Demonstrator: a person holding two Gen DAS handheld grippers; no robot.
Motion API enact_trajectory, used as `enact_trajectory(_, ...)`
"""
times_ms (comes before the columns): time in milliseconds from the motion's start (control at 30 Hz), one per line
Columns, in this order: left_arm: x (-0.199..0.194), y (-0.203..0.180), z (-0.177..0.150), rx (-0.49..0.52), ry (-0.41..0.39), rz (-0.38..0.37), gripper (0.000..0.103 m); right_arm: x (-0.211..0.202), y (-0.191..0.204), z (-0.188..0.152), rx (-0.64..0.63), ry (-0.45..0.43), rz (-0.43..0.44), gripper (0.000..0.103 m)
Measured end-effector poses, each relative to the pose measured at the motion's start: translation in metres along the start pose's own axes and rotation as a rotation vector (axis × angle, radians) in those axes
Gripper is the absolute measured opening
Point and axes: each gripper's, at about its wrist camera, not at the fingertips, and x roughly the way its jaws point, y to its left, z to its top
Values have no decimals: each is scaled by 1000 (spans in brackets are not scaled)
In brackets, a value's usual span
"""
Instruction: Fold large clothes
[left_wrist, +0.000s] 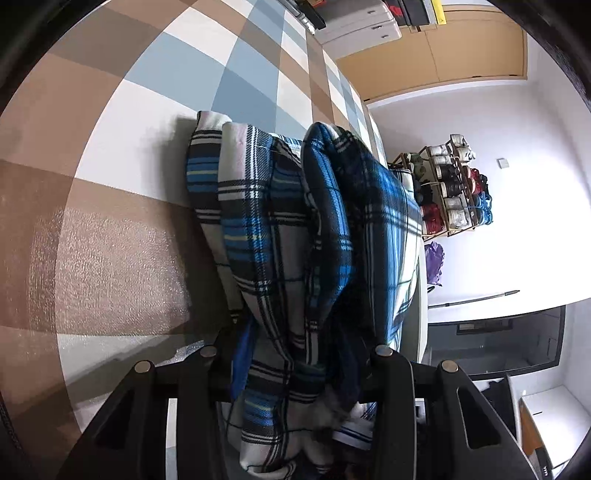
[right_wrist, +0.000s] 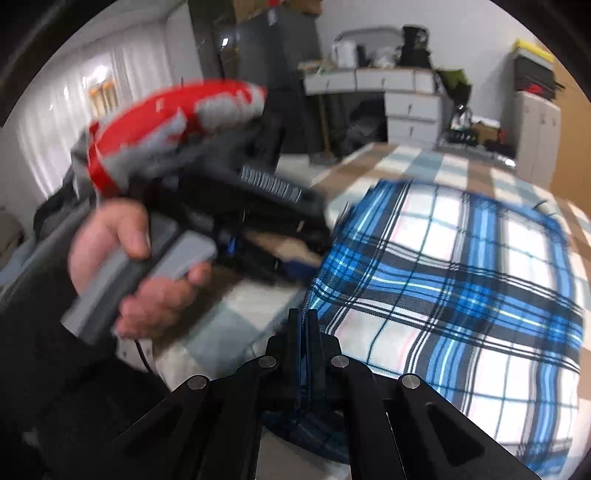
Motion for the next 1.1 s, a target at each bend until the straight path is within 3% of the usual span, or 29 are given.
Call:
enact_trajectory(133, 2, 1, 0, -2, 2, 3, 35, 18, -12, 1, 74, 53, 27, 2)
enact_trajectory(267, 4, -4, 0, 10, 7, 19, 35, 27, -16, 1, 59, 122, 25, 3)
enact_trajectory(400, -21, -21, -8, 53, -74, 62, 35, 24, -22, 8, 93, 179, 63, 5)
enact_trajectory(433, -32, -28, -13, 69, -111, 58, 35, 20, -24, 11, 92, 187, 87, 9)
enact_trajectory(500, -57, -41, -24, 90, -180, -11, 35, 8, -30, 13, 123, 183, 179, 31)
enact_trajectory(533, -66, -48, -28, 104, -204, -38, 35, -3, -36, 15, 155, 171, 244, 58)
enact_trajectory(567, -73, -58, -32, 123, -224, -46, 35, -16, -44, 17, 183, 145, 280, 73)
enact_trajectory(633, -75, -81, -36, 163, -238, -48, 39, -49, -65, 21, 227, 83, 331, 73)
enact_trajectory(667, -70, -96, -37, 192, -222, -63, 51, -64, -77, 22, 253, 51, 349, 76)
enact_trajectory(733, -52, -118, -39, 237, -174, -95, 61, -99, -109, 21, 329, -36, 347, 88)
enact_trajectory(767, -38, -130, -38, 268, -132, -94, 61, -116, -131, 19, 378, -93, 327, 98)
enact_trajectory(833, -6, -145, -37, 321, -70, -47, 61, -140, -171, 12, 467, -176, 260, 103)
enact_trajectory(967, 50, -130, -36, 317, 48, 127, 61, -131, -224, 16, 618, -153, 274, 103)
enact_trajectory(1100, 53, -98, -44, 266, 80, 122, 59, -88, -247, 45, 654, -50, 351, 103)
